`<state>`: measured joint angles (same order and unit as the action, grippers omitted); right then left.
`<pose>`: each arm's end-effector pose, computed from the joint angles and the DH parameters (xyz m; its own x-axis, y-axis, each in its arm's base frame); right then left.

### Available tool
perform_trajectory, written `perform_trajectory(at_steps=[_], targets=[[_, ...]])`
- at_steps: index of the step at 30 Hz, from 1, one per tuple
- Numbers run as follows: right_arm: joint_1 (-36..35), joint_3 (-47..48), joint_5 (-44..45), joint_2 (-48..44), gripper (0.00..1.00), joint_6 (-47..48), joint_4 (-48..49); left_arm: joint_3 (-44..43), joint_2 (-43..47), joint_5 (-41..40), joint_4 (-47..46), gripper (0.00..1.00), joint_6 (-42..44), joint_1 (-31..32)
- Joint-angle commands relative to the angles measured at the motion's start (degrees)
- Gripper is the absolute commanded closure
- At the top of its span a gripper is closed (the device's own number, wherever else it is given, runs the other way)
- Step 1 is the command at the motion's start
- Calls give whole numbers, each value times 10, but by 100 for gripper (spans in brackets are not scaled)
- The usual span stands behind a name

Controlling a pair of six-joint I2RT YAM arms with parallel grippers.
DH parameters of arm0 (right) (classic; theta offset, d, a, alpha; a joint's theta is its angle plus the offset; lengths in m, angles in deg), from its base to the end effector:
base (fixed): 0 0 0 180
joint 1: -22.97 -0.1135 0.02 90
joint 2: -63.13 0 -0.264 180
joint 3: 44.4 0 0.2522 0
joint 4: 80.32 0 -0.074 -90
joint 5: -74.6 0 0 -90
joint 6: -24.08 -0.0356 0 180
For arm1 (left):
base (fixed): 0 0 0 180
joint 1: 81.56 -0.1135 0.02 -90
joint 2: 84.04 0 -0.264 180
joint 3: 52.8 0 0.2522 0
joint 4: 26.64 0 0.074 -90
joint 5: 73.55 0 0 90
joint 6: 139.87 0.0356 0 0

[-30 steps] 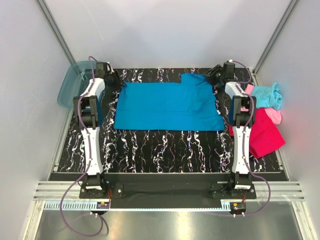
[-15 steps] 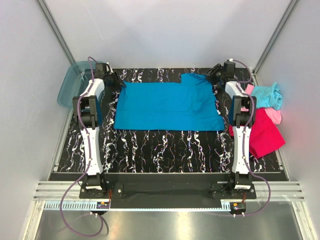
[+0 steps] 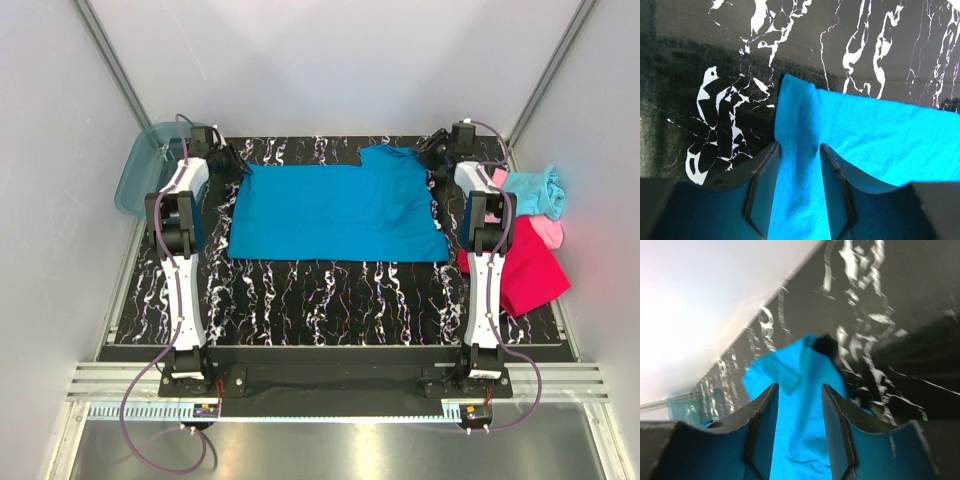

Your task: Fold and stack the t-shirts

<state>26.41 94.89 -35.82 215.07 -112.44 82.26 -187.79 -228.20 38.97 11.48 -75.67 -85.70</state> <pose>0.5916 -0.0231 0.1287 -0.5221 0.7126 -0.4686 0.1942 0.6344 0.7482 0.5550 0.0265 0.1493 -0.7436 -0.4569 -0.4882 -0.1457 0.8233 -0.5486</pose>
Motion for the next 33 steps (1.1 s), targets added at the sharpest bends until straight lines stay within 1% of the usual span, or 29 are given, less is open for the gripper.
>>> perform_trajectory(at_steps=[1,19,24,33], targets=[[2,53,3,2,53,4,-13,14,19,7,10,55,-7,-7],[8,96,13,34,53,26,-46,18,20,8,7,56,-8,-7],[12,109,16,43,51,30,-61,18,20,9,6,56,-9,-8],[11,189,-11,95,50,16,-93,22,22,10,4,56,-9,-8]])
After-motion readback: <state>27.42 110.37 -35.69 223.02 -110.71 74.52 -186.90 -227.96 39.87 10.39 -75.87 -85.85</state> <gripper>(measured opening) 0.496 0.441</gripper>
